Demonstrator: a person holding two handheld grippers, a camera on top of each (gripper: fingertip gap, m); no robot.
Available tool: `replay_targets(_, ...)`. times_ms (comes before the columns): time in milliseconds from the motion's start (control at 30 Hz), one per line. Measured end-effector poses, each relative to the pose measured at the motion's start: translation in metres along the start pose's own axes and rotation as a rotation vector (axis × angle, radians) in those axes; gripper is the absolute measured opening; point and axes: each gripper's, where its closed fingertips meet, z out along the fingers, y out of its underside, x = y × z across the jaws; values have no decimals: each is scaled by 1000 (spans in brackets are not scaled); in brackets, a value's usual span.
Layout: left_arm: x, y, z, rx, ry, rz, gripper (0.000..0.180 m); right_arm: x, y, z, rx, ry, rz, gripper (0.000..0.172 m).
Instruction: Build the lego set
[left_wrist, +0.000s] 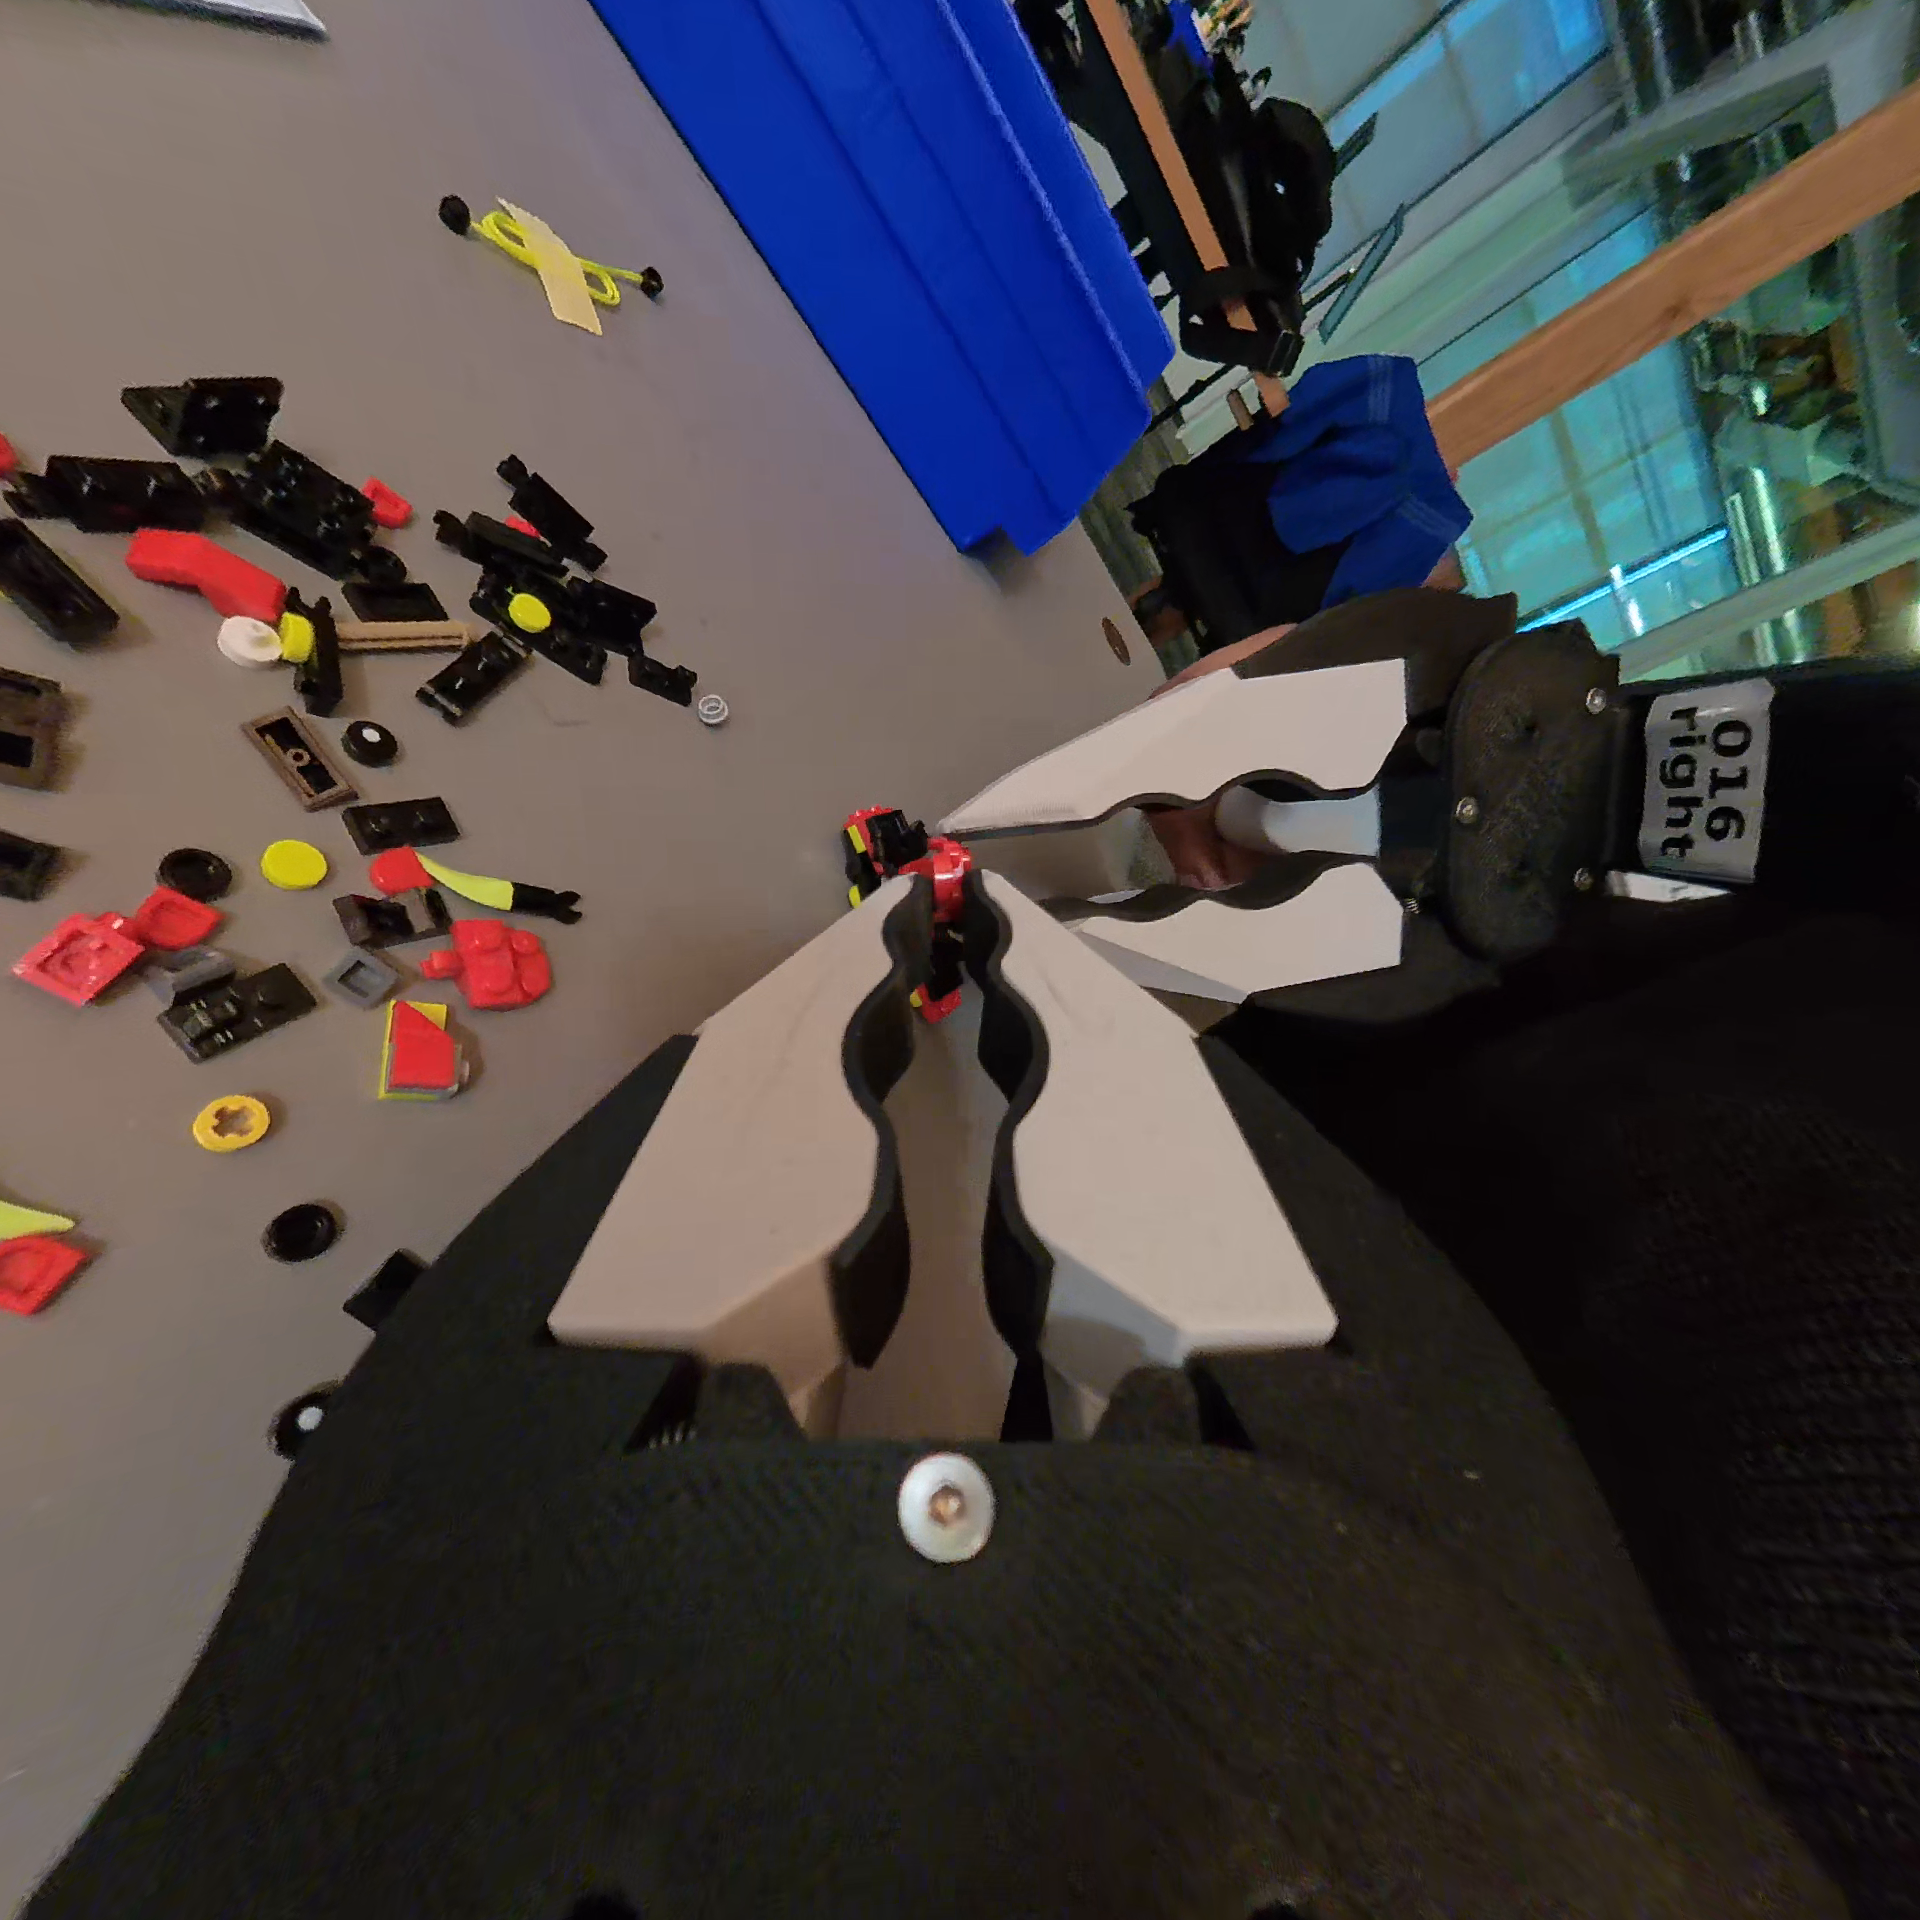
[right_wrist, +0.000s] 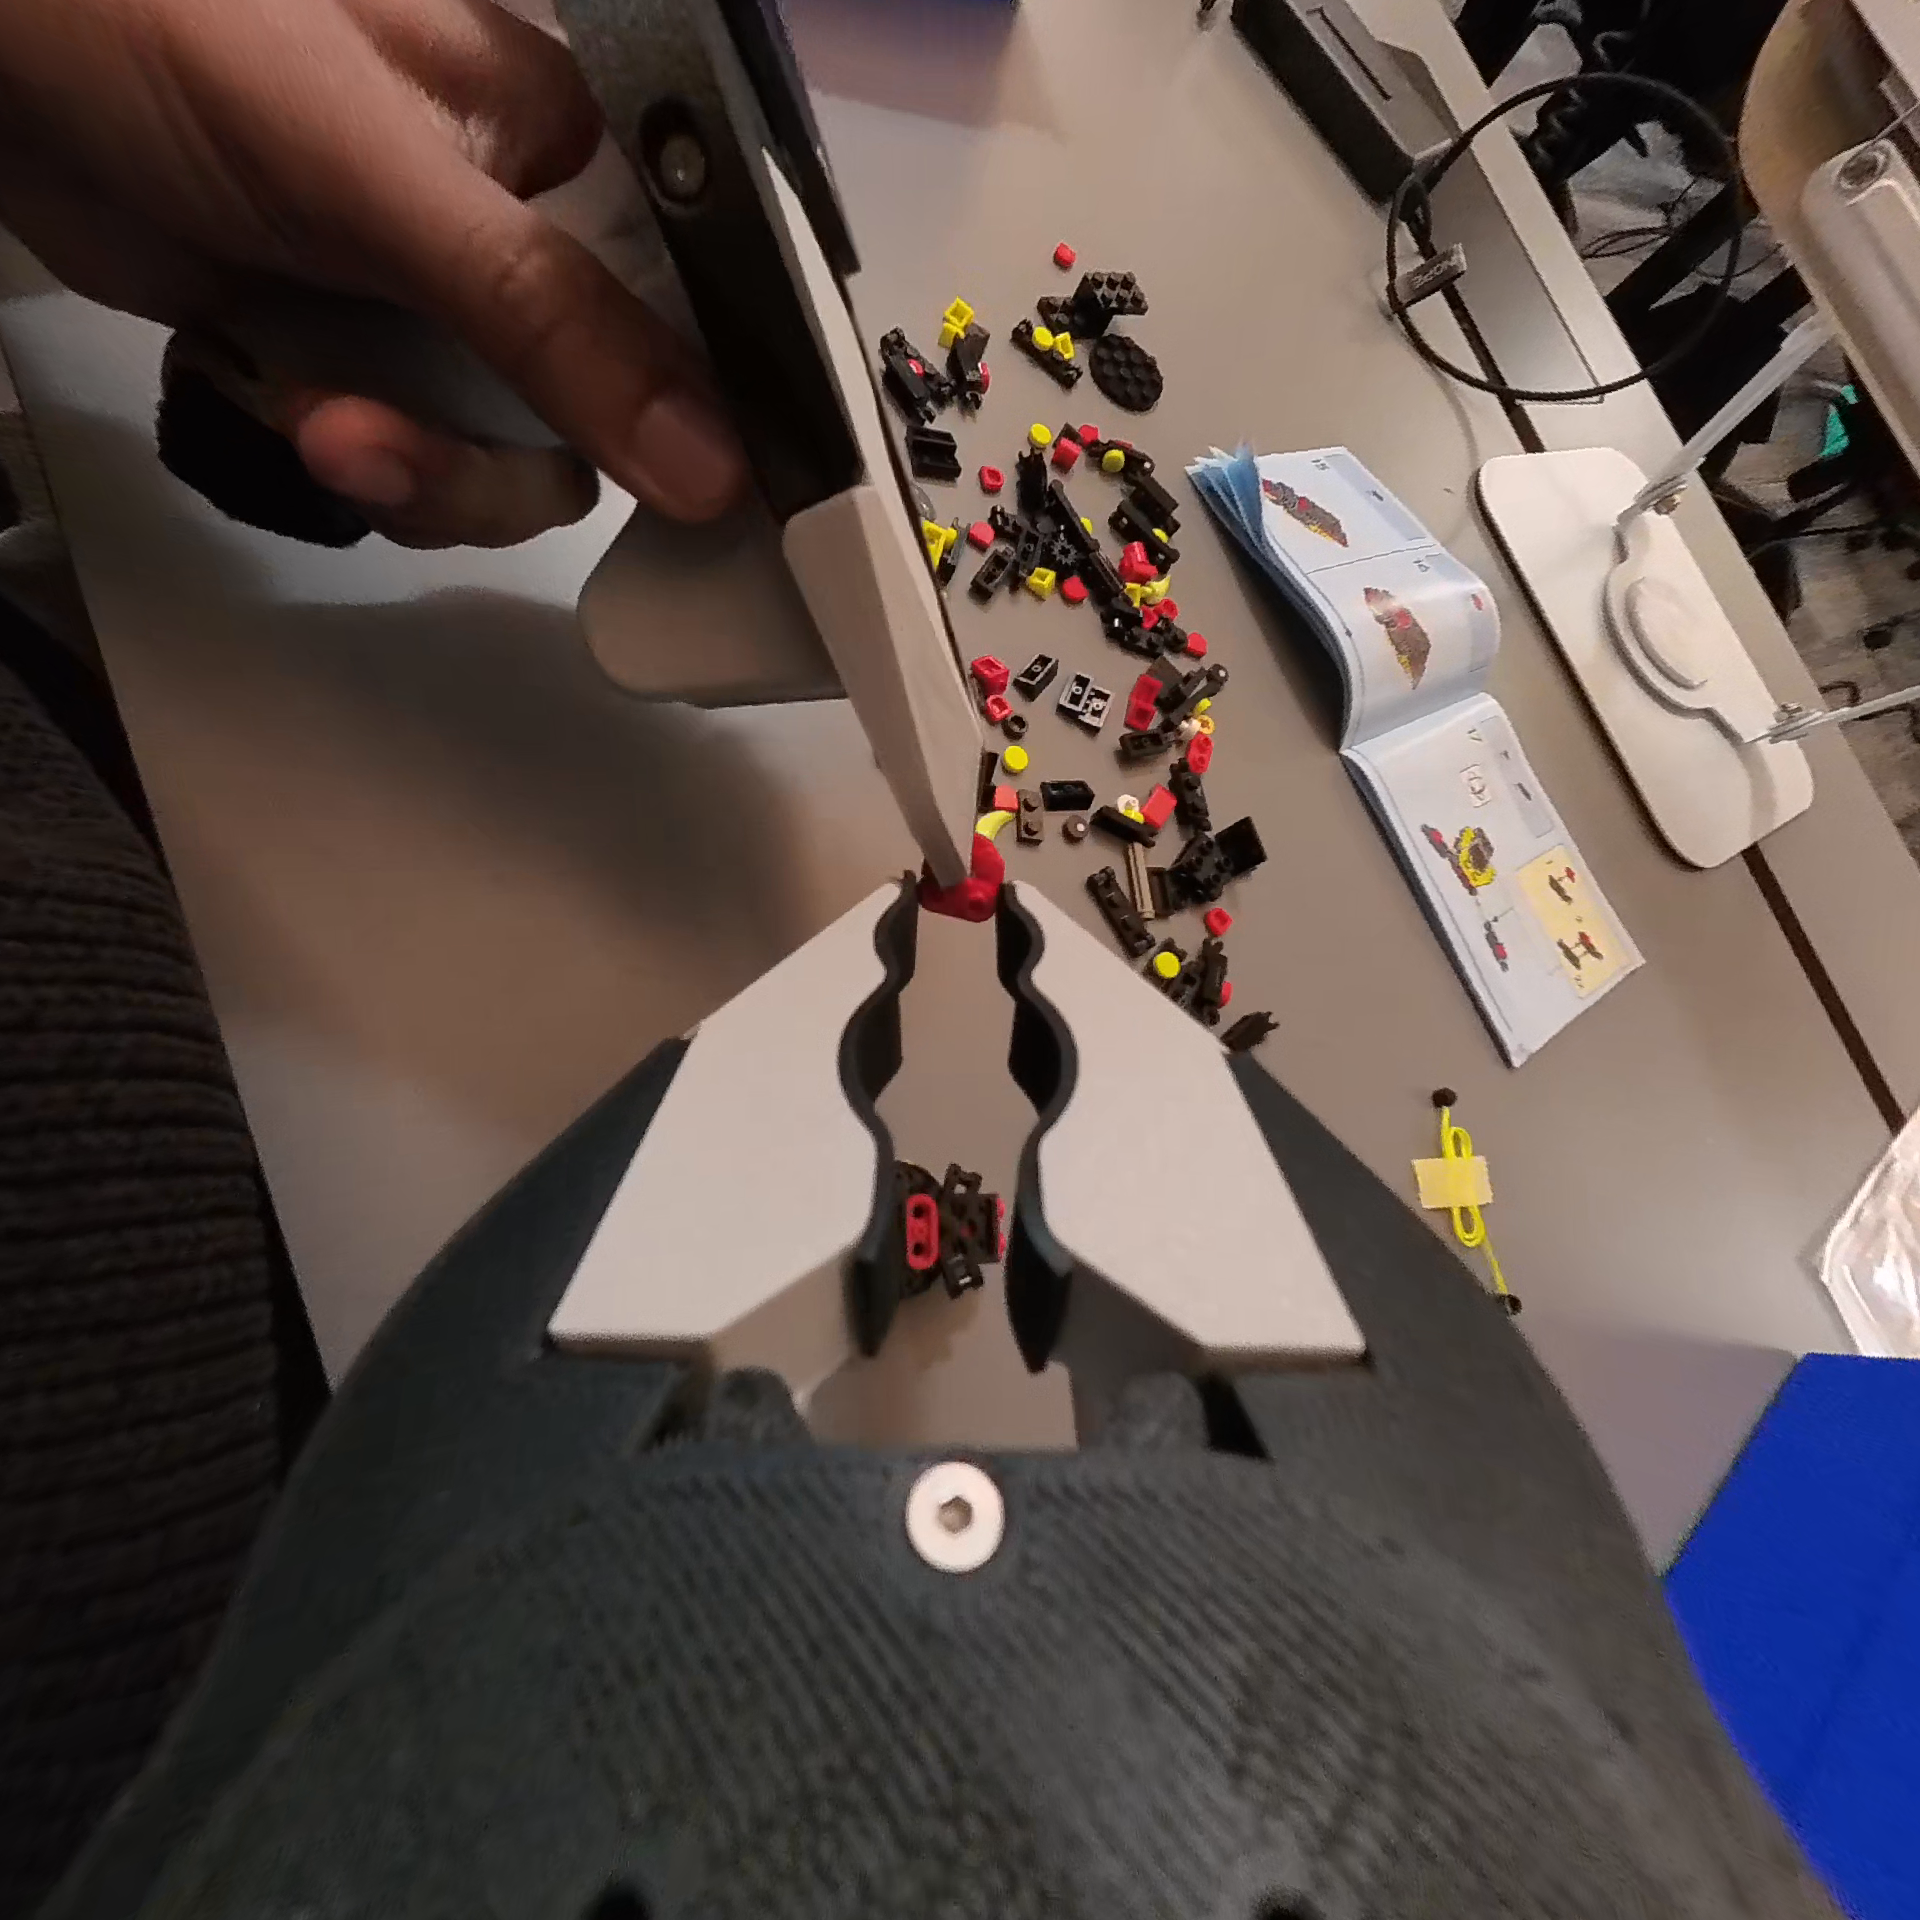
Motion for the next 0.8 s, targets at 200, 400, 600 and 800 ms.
replay_targets(200, 3, -2, -1, 7, 43, -55, 3, 1, -3, -3, 38, -16, 19, 14)
replay_targets(400, -28, -6, -12, 36, -47, -124, 1, 5, -22, -22, 186, -21, 17, 0)
replay_targets(600, -7, -19, -14, 90, -2, -16, 0, 14, -6, -11, 143, -39, 157, 0)
replay_targets(800, 23, -37, -25, 206, 154, 110, 1, 28, -22, -25, 394, -283, 569, 18)
